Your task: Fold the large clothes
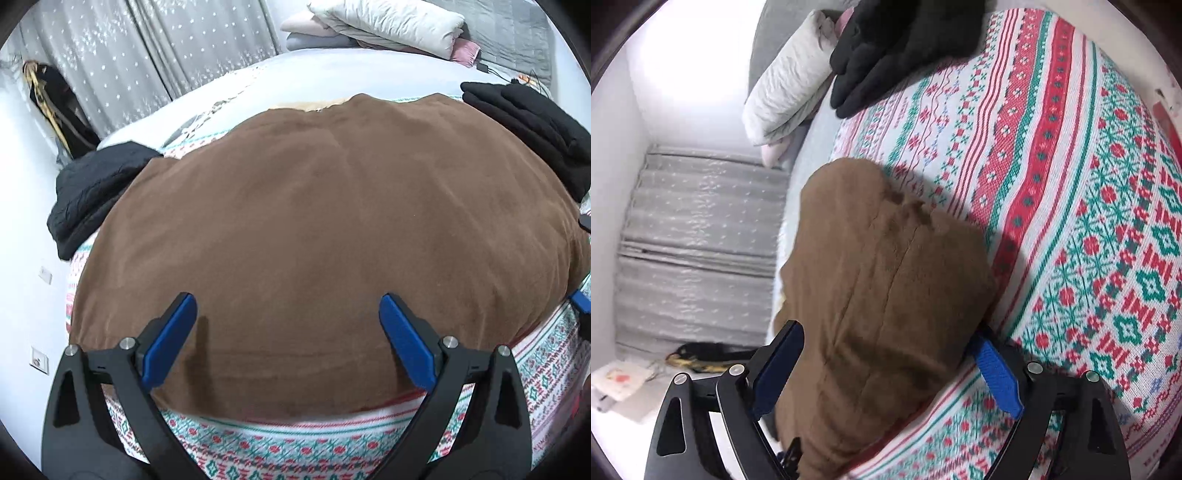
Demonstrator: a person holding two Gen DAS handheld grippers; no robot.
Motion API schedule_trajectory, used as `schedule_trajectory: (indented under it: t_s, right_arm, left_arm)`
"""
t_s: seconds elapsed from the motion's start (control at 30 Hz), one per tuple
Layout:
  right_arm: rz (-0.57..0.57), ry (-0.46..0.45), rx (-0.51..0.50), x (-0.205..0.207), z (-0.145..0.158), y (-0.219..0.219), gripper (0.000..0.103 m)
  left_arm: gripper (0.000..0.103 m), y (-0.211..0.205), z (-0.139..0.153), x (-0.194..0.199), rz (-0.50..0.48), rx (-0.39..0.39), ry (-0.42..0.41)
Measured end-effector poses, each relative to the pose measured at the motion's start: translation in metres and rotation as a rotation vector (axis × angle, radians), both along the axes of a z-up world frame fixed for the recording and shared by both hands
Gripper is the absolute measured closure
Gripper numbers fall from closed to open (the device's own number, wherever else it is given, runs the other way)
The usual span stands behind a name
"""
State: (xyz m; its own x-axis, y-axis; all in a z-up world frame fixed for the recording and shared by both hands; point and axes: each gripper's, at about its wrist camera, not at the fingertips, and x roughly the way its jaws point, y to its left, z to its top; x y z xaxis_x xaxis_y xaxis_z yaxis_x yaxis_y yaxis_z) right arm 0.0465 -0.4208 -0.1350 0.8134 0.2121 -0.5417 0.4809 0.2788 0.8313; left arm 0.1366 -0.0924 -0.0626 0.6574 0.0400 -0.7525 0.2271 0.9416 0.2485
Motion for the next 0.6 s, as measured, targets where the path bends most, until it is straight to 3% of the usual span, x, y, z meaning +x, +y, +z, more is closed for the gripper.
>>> schedule_trajectory:
  t_s: [0.17, 0.33, 0.37, 0.43, 0.47, 0.5, 0.6]
  right_arm:
    - [-0.015, 0.017, -0.156, 0.03, 0.013, 0.019, 0.01]
    - [0.022, -0.192, -0.241, 0.041, 0.055, 0.032, 0.011]
    - [0.026, -0.194, -0.26, 0.044, 0.056, 0.034, 0.011]
    - [-0.002, -0.095, -0.238, 0.053, 0.037, 0.034, 0.01]
    - [-0.018, -0.024, -0.175, 0.058, 0.015, 0.032, 0.01]
    - [-0.023, 0.014, -0.145, 0.055, 0.002, 0.022, 0.019]
    - [-0.008, -0.014, -0.193, 0.063, 0.016, 0.031, 0.019]
  left_arm:
    - [0.003, 0.004, -0.011, 0.01, 0.007, -0.089, 0.074]
    - [0.002, 0.001, -0.016, 0.007, 0.0, -0.061, 0.063]
    - [0.002, 0.0, -0.017, 0.006, 0.0, -0.056, 0.058]
    - [0.001, -0.002, -0.019, 0.005, -0.003, -0.046, 0.049]
    - [0.001, -0.003, -0.02, 0.004, -0.005, -0.041, 0.045]
    - [0.001, -0.003, -0.02, 0.004, -0.005, -0.04, 0.045]
    - [0.001, 0.0, -0.019, 0.006, -0.006, -0.057, 0.058]
